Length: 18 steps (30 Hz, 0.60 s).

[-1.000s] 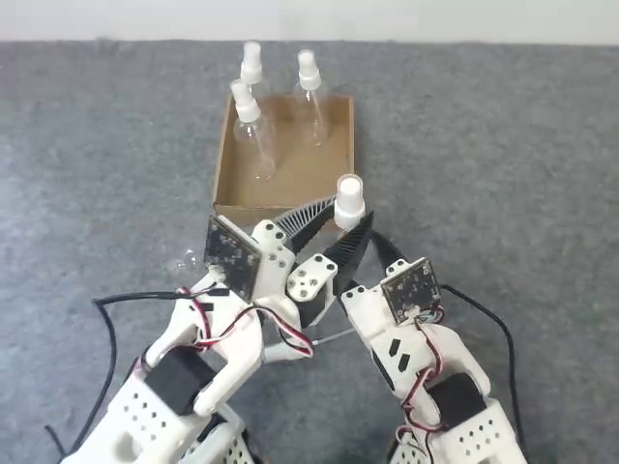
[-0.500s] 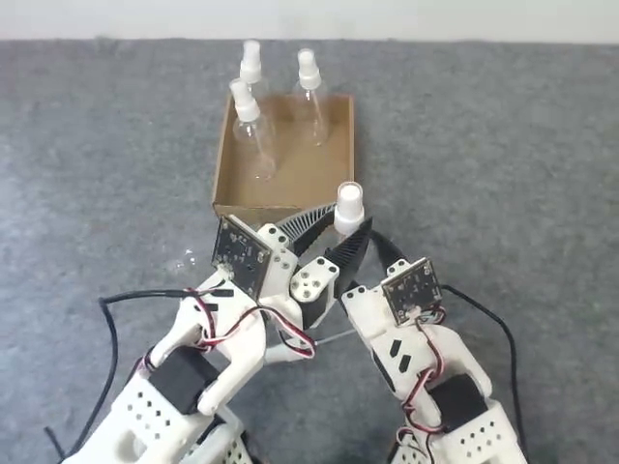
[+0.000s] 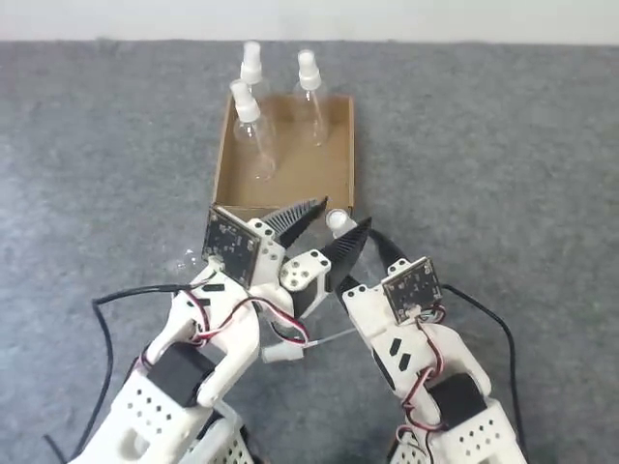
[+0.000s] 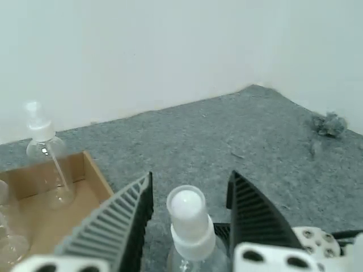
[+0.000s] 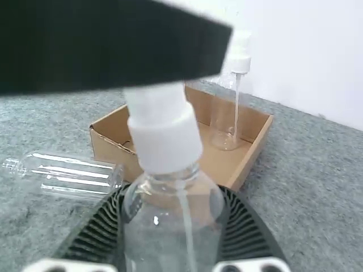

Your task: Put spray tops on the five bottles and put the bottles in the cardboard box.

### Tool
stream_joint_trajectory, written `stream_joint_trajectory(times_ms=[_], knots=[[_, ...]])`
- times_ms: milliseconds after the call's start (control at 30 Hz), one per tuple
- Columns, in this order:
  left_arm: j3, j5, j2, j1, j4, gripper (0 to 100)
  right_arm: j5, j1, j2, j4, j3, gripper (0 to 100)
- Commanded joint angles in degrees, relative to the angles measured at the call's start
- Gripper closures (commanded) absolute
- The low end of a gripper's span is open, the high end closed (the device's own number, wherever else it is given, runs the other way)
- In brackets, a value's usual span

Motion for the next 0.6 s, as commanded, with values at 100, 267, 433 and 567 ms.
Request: stream_joint_trajectory(times_ms=[100,267,433,567], knots=[[-1.4,0.5,-0.9,-0.5,0.2,79,0.9,0.6,-0.9,-1.4,1.1,98.0],[-2.2,0.2,-0.9,-0.5,0.4,81,0.9,0.6,-0.9,-1.5,1.2,98.0],[-2.2,0.1,-0.9,-0.4,0.2,91,0.9,0.6,-0.9,-1.5,1.2,98.0],[-2.2,0.1,-0.9,-0.5,0.1,92,0.9,0.6,-0.9,-1.4,1.2,98.0]])
